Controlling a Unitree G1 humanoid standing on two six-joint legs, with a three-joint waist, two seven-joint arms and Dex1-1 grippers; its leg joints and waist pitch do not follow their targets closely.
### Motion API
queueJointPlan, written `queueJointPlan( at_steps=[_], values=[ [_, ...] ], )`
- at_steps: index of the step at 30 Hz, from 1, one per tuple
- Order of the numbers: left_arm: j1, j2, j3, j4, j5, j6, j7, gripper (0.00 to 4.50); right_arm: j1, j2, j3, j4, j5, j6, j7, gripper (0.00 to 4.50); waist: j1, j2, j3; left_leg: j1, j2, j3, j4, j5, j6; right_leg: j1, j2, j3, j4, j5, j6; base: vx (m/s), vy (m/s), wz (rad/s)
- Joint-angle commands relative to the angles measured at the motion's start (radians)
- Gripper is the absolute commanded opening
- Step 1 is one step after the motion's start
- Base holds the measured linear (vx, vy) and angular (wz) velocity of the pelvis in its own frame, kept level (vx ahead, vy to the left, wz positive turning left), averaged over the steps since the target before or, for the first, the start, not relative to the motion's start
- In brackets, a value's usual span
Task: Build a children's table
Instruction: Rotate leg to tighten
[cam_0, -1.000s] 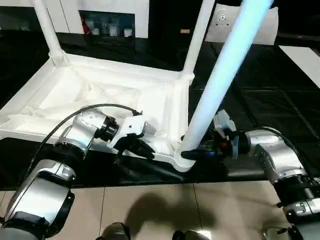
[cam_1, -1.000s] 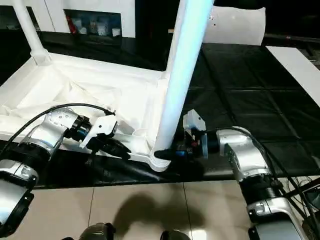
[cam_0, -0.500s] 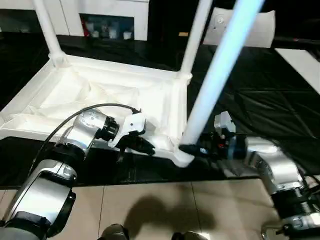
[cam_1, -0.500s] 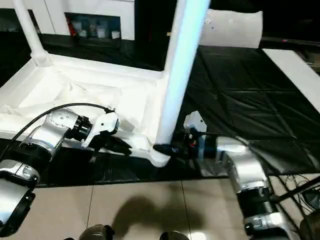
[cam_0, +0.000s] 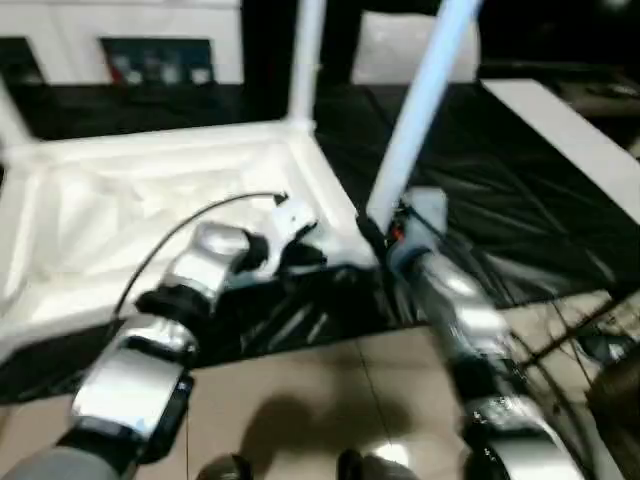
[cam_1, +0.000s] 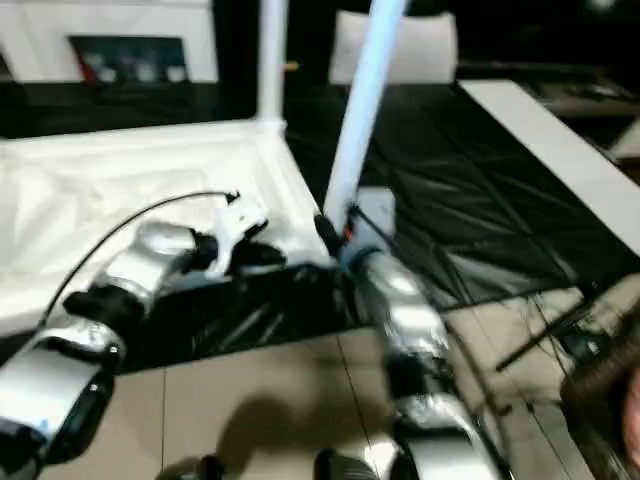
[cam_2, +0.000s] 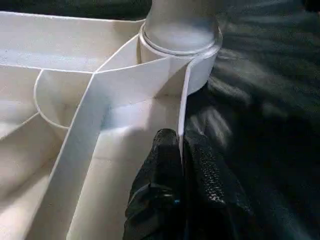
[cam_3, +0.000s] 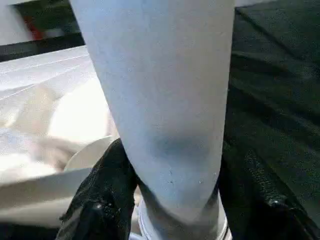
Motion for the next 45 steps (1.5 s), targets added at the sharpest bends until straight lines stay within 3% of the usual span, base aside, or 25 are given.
queueJointPlan(
  at_steps=[1, 3, 6, 7, 9, 11, 13, 14, 17, 18, 19, 20, 21, 23, 25, 27, 28, 29, 31, 33, 36, 38, 41, 42, 45],
  values=[
    [-0.056, -0.100, 0.046, -0.046, -0.055, -0.014, 0.155, 0.00, -0.004, 0.154, 0.114, 0.029, 0.072, 0.036, 0.085, 1.93, -0.011, 0.013, -0.054, 0.055, 0.062, -0.047, -0.101, -0.729, -0.076, 0.010, -0.054, 0.013, -0.068, -0.512, -0.109, 0.000, 0.000, 0.00],
    [-0.052, -0.099, 0.043, -0.052, -0.053, -0.013, 0.159, 0.00, -0.007, 0.160, 0.123, 0.026, 0.057, 0.026, 0.085, 2.63, -0.006, 0.011, -0.054, 0.058, 0.055, -0.041, -0.090, -0.681, -0.062, 0.006, -0.072, 0.019, -0.082, -0.529, -0.112, 0.000, 0.000, 0.00],
    [-0.045, -0.095, 0.034, -0.061, -0.048, -0.017, 0.156, 0.00, -0.012, 0.164, 0.126, 0.034, 0.043, 0.009, 0.085, 2.66, -0.001, 0.006, -0.054, 0.049, 0.052, -0.041, -0.082, -0.597, -0.037, 0.010, -0.086, 0.019, -0.092, -0.586, -0.098, 0.000, 0.000, 0.00],
    [-0.038, -0.091, 0.030, -0.065, -0.042, -0.029, 0.145, 0.00, -0.019, 0.165, 0.120, 0.049, 0.034, -0.009, 0.081, 2.92, -0.001, 0.006, -0.058, 0.045, 0.056, -0.043, -0.083, -0.581, -0.036, 0.014, -0.086, 0.019, -0.087, -0.574, -0.100, 0.000, 0.000, 0.00],
    [-0.022, -0.075, 0.018, -0.070, -0.030, -0.074, 0.092, 0.00, -0.012, 0.141, 0.130, 0.048, 0.009, -0.042, 0.094, 3.11, -0.005, 0.008, -0.061, 0.037, 0.059, -0.045, -0.090, -0.578, -0.040, 0.020, -0.081, 0.018, -0.078, -0.535, -0.104, 0.000, 0.000, 0.00],
    [-0.011, -0.060, 0.003, -0.069, -0.024, -0.120, 0.040, 0.00, 0.014, 0.110, 0.144, 0.017, -0.004, -0.049, 0.112, 3.24, -0.004, 0.007, -0.069, 0.032, 0.059, -0.042, -0.091, -0.546, -0.034, 0.022, -0.080, 0.027, -0.068, -0.467, -0.125, 0.000, 0.000, 0.00],
    [-0.008, -0.043, -0.009, -0.056, -0.017, -0.163, 0.003, 0.00, 0.053, 0.073, 0.149, -0.039, 0.001, -0.042, 0.146, 3.52, 0.001, 0.005, -0.073, 0.028, 0.058, -0.031, -0.088, -0.471, -0.013, 0.018, -0.080, 0.039, -0.060, -0.375, -0.160, 0.000, 0.000, 0.00],
    [-0.007, -0.034, -0.016, -0.047, -0.012, -0.199, -0.016, 0.00, 0.077, 0.052, 0.145, -0.075, 0.011, -0.035, 0.166, 3.59, 0.012, -0.002, -0.075, 0.027, 0.055, -0.018, -0.083, -0.401, 0.021, 0.019, -0.079, 0.046, -0.057, -0.334, -0.168, 0.000, 0.000, 0.00],
    [-0.014, -0.013, -0.031, -0.021, 0.006, -0.258, -0.037, 0.00, 0.133, 0.007, 0.135, -0.162, 0.036, -0.008, 0.212, 3.85, 0.029, -0.006, -0.078, 0.030, 0.057, -0.006, -0.073, -0.342, 0.058, 0.014, -0.080, 0.053, -0.053, -0.337, -0.170, 0.000, 0.000, 0.00],
    [-0.020, -0.005, -0.035, -0.007, 0.017, -0.279, -0.033, 0.00, 0.156, -0.012, 0.135, -0.194, 0.036, -0.005, 0.224, 3.85, 0.034, -0.003, -0.081, 0.033, 0.059, -0.003, -0.071, -0.339, 0.059, 0.009, -0.077, 0.055, -0.050, -0.353, -0.168, 0.000, 0.000, 0.00],
    [-0.034, 0.014, -0.042, 0.023, 0.039, -0.316, -0.019, 0.00, 0.203, -0.050, 0.135, -0.260, 0.037, 0.001, 0.245, 3.98, 0.035, -0.005, -0.082, 0.028, 0.059, -0.004, -0.072, -0.332, 0.057, 0.014, -0.075, 0.054, -0.048, -0.359, -0.163, 0.000, 0.000, 0.00],
    [-0.046, 0.028, -0.048, 0.044, 0.057, -0.346, -0.006, 0.00, 0.242, -0.078, 0.134, -0.312, 0.036, 0.006, 0.255, 4.09, 0.045, 0.001, -0.091, 0.035, 0.063, -0.001, -0.069, -0.329, 0.051, 0.011, -0.070, 0.054, -0.046, -0.350, -0.153, 0.000, 0.000, 0.00],
    [-0.046, 0.028, -0.048, 0.044, 0.057, -0.346, -0.006, 0.00, 0.242, -0.078, 0.134, -0.312, 0.036, 0.006, 0.255, 4.11, 0.046, -0.001, -0.091, 0.030, 0.061, 0.000, -0.069, -0.320, 0.052, 0.013, -0.069, 0.055, -0.045, -0.337, -0.153, 0.000, 0.000, 0.00],
    [-0.065, 0.048, -0.047, 0.076, 0.075, -0.396, 0.013, 0.00, 0.305, -0.123, 0.137, -0.401, 0.037, 0.020, 0.282, 4.31, 0.056, 0.000, -0.101, 0.020, 0.062, -0.002, -0.065, -0.279, 0.052, 0.020, -0.070, 0.055, -0.030, -0.293, -0.157, 0.000, 0.000, 0.00],
    [-0.074, 0.054, -0.045, 0.084, 0.077, -0.406, 0.018, 0.00, 0.332, -0.140, 0.137, -0.438, 0.039, 0.031, 0.294, 4.42, 0.058, 0.000, -0.105, 0.020, 0.061, 0.001, -0.061, -0.261, 0.055, 0.019, -0.069, 0.055, -0.026, -0.263, -0.172, 0.000, 0.000, 0.00],
    [-0.106, 0.077, -0.044, 0.113, 0.085, -0.441, 0.030, 0.00, 0.422, -0.185, 0.125, -0.563, 0.060, 0.086, 0.314, 4.42, 0.071, -0.001, -0.106, 0.024, 0.059, 0.006, -0.055, -0.234, 0.067, 0.016, -0.062, 0.057, -0.022, -0.211, -0.183, 0.000, 0.000, 0.00],
    [-0.116, 0.082, -0.045, 0.121, 0.093, -0.453, 0.049, 0.00, 0.446, -0.198, 0.122, -0.600, 0.070, 0.102, 0.320, 4.42, 0.070, -0.002, -0.105, 0.018, 0.060, 0.005, -0.054, -0.227, 0.073, 0.018, -0.061, 0.058, -0.014, -0.185, -0.192, 0.000, 0.000, 0.00],
    [-0.121, 0.081, -0.037, 0.125, 0.087, -0.452, 0.056, 0.00, 0.460, -0.203, 0.119, -0.620, 0.071, 0.107, 0.317, 4.42, 0.067, -0.002, -0.109, 0.004, 0.059, -0.001, -0.055, -0.213, 0.071, 0.031, -0.064, 0.055, -0.004, -0.175, -0.191, 0.000, 0.000, 0.00],
    [-0.130, 0.078, -0.019, 0.131, 0.074, -0.450, 0.070, 0.00, 0.484, -0.213, 0.116, -0.650, 0.071, 0.111, 0.310, 4.42, 0.066, -0.002, -0.117, 0.011, 0.057, 0.003, -0.047, -0.187, 0.074, 0.026, -0.061, 0.056, -0.001, -0.133, -0.202, 0.000, 0.000, 0.00],
    [-0.135, 0.079, -0.017, 0.136, 0.075, -0.454, 0.082, 0.00, 0.496, -0.219, 0.117, -0.667, 0.073, 0.114, 0.309, 4.42, 0.062, -0.005, -0.121, 0.004, 0.052, 0.006, -0.039, -0.121, 0.103, 0.031, -0.057, 0.057, 0.013, -0.026, -0.234, 0.000, 0.000, 0.00],
    [-0.147, 0.086, -0.006, 0.161, 0.090, -0.491, 0.187, 0.55, 0.521, -0.214, 0.101, -0.714, 0.082, 0.142, 0.270, 4.50, 0.061, -0.001, -0.122, 0.003, 0.052, 0.010, -0.031, -0.074, 0.143, 0.026, -0.051, 0.058, 0.022, 0.056, -0.269, 0.000, 0.000, 0.00],
    [-0.140, 0.087, 0.020, 0.145, 0.067, -0.506, 0.210, 0.70, 0.528, -0.213, 0.098, -0.727, 0.078, 0.140, 0.256, 4.50, 0.062, 0.005, -0.117, 0.002, 0.055, 0.008, -0.033, -0.113, 0.140, 0.025, -0.052, 0.057, 0.017, 0.012, -0.270, 0.000, 0.000, 0.00],
    [-0.110, 0.081, 0.080, 0.093, -0.013, -0.501, 0.197, 0.97, 0.539, -0.207, 0.090, -0.741, 0.050, 0.137, 0.206, 4.50, 0.063, 0.007, -0.105, 0.011, 0.058, 0.009, -0.038, -0.234, 0.069, 0.018, -0.054, 0.057, -0.005, -0.188, -0.238, 0.000, 0.000, 0.00],
    [-0.075, 0.070, 0.131, 0.039, -0.078, -0.441, 0.191, 1.03, 0.545, -0.196, 0.086, -0.748, 0.052, 0.157, 0.184, 4.50, 0.065, 0.011, -0.103, 0.014, 0.056, 0.007, -0.039, -0.272, 0.044, 0.015, -0.053, 0.057, -0.013, -0.260, -0.218, 0.000, 0.000, 0.00],
    [0.012, 0.050, 0.202, -0.092, -0.163, -0.287, 0.226, 1.36, 0.551, -0.183, 0.085, -0.758, 0.049, 0.193, 0.149, 4.50, 0.061, 0.013, -0.097, 0.014, 0.056, 0.001, -0.045, -0.345, 0.011, 0.012, -0.049, 0.055, -0.022, -0.370, -0.183, 0.000, 0.000, 0.00]
  ],
)
